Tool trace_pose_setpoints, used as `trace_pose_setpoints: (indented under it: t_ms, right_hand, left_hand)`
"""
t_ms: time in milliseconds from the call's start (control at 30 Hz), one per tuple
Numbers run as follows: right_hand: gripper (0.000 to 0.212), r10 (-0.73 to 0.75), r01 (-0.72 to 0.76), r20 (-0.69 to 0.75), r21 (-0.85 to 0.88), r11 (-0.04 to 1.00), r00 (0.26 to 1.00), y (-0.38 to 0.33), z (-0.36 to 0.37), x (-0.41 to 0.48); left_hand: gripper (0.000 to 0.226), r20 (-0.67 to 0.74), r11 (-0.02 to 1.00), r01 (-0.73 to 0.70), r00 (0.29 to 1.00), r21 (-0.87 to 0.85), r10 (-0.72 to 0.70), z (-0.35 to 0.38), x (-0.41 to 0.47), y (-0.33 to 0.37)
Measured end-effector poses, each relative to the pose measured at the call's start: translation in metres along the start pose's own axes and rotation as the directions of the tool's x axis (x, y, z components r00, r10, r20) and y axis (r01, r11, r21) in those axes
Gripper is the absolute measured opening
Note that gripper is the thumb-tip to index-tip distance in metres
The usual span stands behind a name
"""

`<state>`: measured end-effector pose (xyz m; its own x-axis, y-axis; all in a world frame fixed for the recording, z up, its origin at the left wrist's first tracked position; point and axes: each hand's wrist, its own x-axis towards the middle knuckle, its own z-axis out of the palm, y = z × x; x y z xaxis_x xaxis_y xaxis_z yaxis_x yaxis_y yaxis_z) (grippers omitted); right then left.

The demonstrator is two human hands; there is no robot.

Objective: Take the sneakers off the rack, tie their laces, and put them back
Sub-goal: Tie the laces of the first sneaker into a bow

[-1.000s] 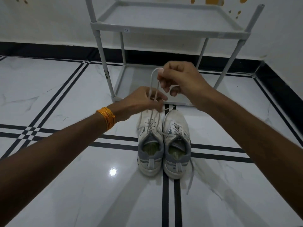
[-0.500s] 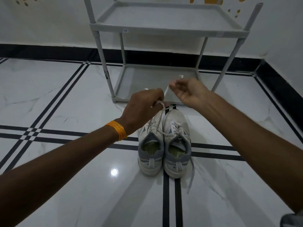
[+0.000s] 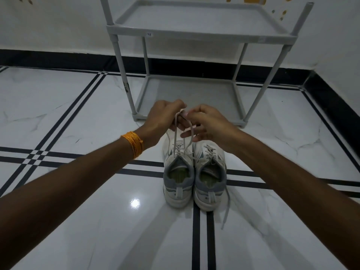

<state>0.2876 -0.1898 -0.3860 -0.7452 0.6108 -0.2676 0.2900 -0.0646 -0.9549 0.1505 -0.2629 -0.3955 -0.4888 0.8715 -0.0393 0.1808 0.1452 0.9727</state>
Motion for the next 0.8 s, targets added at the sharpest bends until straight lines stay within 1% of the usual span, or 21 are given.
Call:
trace_pose_setpoints:
  t_ms: [33,67,100,133,200,233,267,300,367,433,500,600,667,700,733,767,800]
  right_hand:
    - [0.034,0.010,-0.009,0.004,-0.036,0.999,1.000,0.002,-0.003,0.001]
    - [0.033,0.007,-0.008,-0.017,-0.091,0.996,1.000,0.004,-0.008,0.003]
    - [0.031,-0.015,0.004,-0.067,-0.159,0.987,0.998,0.006,-0.014,0.004]
    - [0.028,-0.056,0.022,-0.138,-0.232,0.972,0.989,0.009,-0.022,0.006]
    - [0.022,-0.140,0.033,-0.251,-0.387,0.921,0.958,0.013,-0.039,0.009]
    - [0.021,-0.166,0.013,-0.278,-0.480,0.877,0.946,0.016,-0.049,0.010]
    - [0.022,-0.179,-0.026,-0.290,-0.585,0.811,0.940,0.019,-0.059,0.011]
    - [0.022,-0.178,-0.075,-0.296,-0.678,0.732,0.938,0.023,-0.069,0.012]
    - [0.023,-0.112,-0.190,-0.313,-0.785,0.590,0.943,0.032,-0.085,0.013]
    - [0.025,-0.042,-0.268,-0.323,-0.844,0.464,0.945,0.046,-0.092,0.013]
    - [0.028,-0.021,-0.291,-0.323,-0.878,0.379,0.946,0.063,-0.092,0.014]
    - [0.035,0.008,-0.285,-0.295,-0.916,0.281,0.955,0.084,-0.085,0.019]
    - [0.041,0.040,-0.278,-0.275,-0.944,0.177,0.960,0.091,-0.079,0.021]
    - [0.043,0.034,-0.262,-0.260,-0.956,0.134,0.965,0.092,-0.073,0.023]
    - [0.042,-0.004,-0.234,-0.235,-0.966,0.114,0.972,0.091,-0.066,0.024]
    - [0.040,-0.066,-0.189,-0.199,-0.973,0.131,0.978,0.088,-0.058,0.023]
    - [0.036,-0.133,-0.119,-0.145,-0.976,0.185,0.980,0.084,-0.047,0.023]
  left_hand:
    - [0.039,-0.003,0.999,-0.021,1.000,0.025,0.021,-0.001,0.000,-0.002]
    - [0.041,-0.015,0.994,-0.059,0.998,0.089,0.060,-0.003,0.000,-0.005]
    - [0.042,-0.037,0.975,-0.112,0.992,0.192,0.121,-0.006,0.001,-0.008]
    - [0.041,-0.063,0.935,-0.172,0.978,0.311,0.201,-0.011,0.003,-0.012]
    - [0.040,-0.083,0.801,-0.266,0.928,0.536,0.364,-0.029,0.007,-0.023]
    - [0.041,-0.068,0.717,-0.291,0.902,0.634,0.426,-0.039,0.009,-0.030]
    - [0.042,-0.043,0.638,-0.299,0.886,0.710,0.463,-0.048,0.010,-0.039]
    - [0.044,-0.014,0.574,-0.294,0.882,0.765,0.471,-0.057,0.010,-0.049]
    - [0.042,0.031,0.461,-0.250,0.901,0.852,0.432,-0.072,0.008,-0.072]
    - [0.040,0.035,0.355,-0.166,0.937,0.920,0.347,-0.084,0.004,-0.094]
    - [0.036,0.012,0.289,-0.087,0.968,0.954,0.250,-0.092,0.001,-0.111]
    - [0.033,-0.013,0.251,-0.008,0.996,0.968,0.083,-0.090,-0.004,-0.123]
    - [0.035,0.008,0.259,-0.019,0.999,0.966,0.043,-0.078,-0.007,-0.124]
    - [0.034,0.026,0.312,-0.040,0.998,0.949,0.050,-0.071,-0.008,-0.124]
    - [0.033,0.052,0.403,-0.070,0.997,0.913,0.056,-0.062,-0.010,-0.124]
    - [0.031,0.097,0.499,-0.113,0.994,0.859,0.058,-0.050,-0.011,-0.123]
    - [0.028,0.153,0.574,-0.154,0.987,0.804,0.050,-0.039,-0.013,-0.120]
